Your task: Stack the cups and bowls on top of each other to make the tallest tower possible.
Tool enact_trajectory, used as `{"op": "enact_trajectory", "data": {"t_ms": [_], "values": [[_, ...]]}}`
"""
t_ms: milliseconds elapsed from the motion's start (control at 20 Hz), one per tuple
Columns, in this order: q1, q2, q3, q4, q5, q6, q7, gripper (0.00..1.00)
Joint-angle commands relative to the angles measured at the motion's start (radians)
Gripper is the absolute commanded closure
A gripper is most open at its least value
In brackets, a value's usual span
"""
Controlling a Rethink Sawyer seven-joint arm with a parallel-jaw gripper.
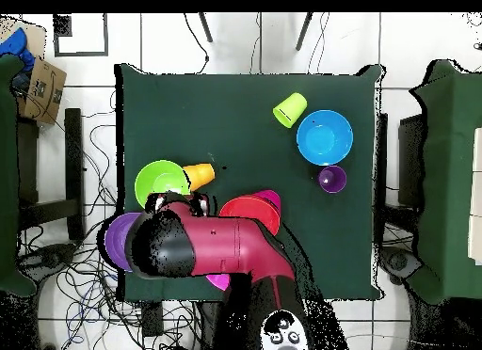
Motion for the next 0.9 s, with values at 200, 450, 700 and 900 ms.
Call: {"op": "enact_trajectory", "data": {"t_ms": [200,450,700,900], "values": [[0.035,0.118,-0.015,-0.041,-0.043,-0.031,0.119,0.00],[0.024,0.159,-0.015,-0.045,-0.046,-0.064,0.115,0.00],[0.010,0.149,-0.007,-0.013,-0.044,-0.089,0.109,0.00],[0.010,0.127,-0.007,0.001,-0.038,-0.075,0.105,0.00]]}}
